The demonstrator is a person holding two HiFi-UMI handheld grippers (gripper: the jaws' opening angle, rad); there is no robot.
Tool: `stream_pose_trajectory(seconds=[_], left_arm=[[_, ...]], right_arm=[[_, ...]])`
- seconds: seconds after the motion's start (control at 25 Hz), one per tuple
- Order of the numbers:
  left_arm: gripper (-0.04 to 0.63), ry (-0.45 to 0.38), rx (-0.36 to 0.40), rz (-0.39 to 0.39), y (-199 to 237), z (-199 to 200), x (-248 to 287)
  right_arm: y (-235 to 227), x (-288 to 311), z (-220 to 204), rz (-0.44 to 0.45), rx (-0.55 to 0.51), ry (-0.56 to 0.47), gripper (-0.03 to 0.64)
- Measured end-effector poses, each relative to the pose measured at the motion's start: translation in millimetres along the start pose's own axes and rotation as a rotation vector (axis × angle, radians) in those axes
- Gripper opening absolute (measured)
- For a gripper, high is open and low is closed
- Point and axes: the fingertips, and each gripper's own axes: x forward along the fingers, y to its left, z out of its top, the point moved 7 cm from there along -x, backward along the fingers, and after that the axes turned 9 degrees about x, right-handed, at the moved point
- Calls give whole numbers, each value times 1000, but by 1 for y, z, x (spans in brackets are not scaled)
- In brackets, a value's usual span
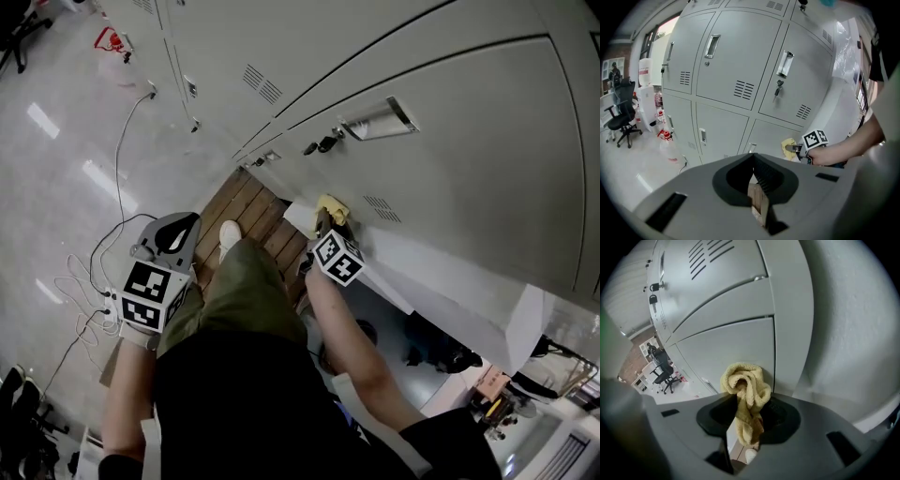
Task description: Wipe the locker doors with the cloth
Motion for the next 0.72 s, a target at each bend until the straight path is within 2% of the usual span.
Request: stream_pose_trajectory(seconds=[0.4,0.72], left_arm=[[9,29,-72,38,7,-22,12],[9,58,-144,81,17,-52,20]], right_arm=[[-9,37,-27,-65,-80,73,141],[-7,78,-54,-104,-97,128,141]])
